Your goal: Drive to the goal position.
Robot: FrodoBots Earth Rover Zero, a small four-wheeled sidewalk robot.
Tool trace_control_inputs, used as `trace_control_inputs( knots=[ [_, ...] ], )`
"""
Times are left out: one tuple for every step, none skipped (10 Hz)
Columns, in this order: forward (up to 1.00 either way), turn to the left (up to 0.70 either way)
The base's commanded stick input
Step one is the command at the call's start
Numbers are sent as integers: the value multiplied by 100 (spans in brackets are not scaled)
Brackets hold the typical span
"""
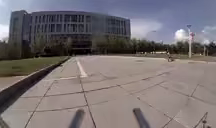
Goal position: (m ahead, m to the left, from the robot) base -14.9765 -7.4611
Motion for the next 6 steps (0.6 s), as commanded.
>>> trace_control_inputs(
  knots=[
    [100,38],
    [100,35],
    [100,28],
    [100,-2],
    [100,-2],
    [100,-2]
  ],
)
